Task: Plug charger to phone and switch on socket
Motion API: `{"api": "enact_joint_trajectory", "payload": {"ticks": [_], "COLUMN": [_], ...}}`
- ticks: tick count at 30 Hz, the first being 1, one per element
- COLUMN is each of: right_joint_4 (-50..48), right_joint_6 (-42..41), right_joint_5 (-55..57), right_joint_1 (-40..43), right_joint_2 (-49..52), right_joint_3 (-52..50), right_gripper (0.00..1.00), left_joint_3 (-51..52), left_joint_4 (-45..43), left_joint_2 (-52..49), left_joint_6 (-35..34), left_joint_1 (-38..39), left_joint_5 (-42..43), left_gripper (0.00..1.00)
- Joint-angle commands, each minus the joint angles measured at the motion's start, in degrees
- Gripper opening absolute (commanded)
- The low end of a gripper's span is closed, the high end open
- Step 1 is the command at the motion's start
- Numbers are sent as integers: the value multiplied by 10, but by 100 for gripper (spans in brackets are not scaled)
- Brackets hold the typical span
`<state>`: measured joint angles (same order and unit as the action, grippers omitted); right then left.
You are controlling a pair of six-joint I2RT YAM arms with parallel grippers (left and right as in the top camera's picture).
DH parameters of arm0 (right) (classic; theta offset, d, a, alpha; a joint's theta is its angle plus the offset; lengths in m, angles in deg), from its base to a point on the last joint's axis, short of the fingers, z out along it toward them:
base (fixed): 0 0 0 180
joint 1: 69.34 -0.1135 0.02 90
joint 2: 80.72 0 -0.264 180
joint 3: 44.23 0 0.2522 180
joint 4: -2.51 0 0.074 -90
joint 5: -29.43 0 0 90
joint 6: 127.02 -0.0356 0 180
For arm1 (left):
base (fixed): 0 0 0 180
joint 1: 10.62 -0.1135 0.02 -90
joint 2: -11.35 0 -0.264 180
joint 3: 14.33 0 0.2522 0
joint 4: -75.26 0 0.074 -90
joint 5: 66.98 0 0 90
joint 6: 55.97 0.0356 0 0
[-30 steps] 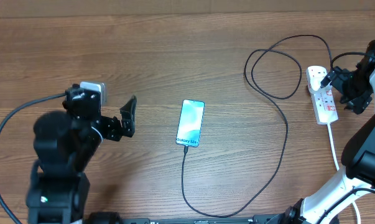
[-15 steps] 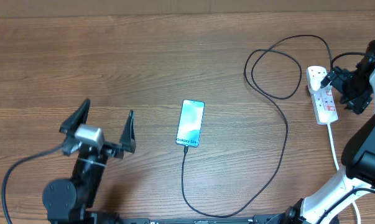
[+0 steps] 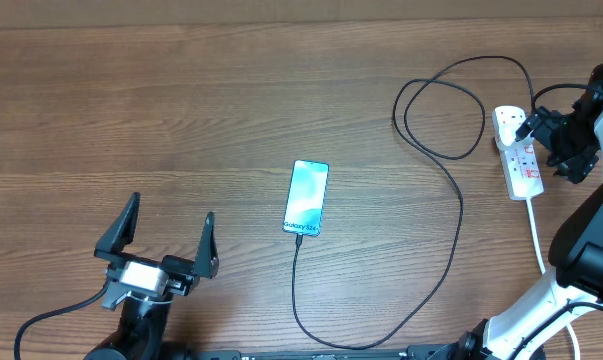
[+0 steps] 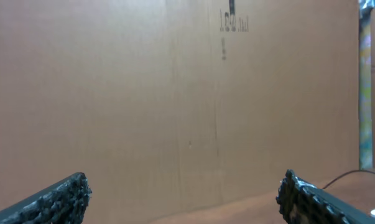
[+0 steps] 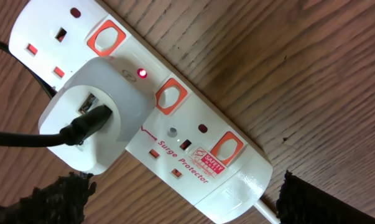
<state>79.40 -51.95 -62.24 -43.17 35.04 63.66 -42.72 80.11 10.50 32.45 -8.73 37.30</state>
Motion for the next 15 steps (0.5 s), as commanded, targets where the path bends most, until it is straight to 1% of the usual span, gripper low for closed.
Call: {"api": "enact_joint_trajectory", "payload": {"ticks": [1,4,13,15], "right_joint_4": [-1,-1,-1,-1], "right_joint_6": [4,4,4,4], "right_joint_5": [-1,-1,-1,-1], "right_joint_1": [0,0,0,0], "right_joint_2": [-16,-17,-16,-17], "right_joint_3": [11,11,11,11], "right_gripper": [100,100,100,100], "left_joint_3": [17,34,143,144], "left_joint_4": [1,0,-25,-7], "left_joint_2": [7,7,7,7], "left_joint_6": [-3,-3,-3,-3], "left_joint_1": [0,0,1,1], "left_joint_5": [-3,-3,-3,-3], "left_gripper": [100,99,100,99]}}
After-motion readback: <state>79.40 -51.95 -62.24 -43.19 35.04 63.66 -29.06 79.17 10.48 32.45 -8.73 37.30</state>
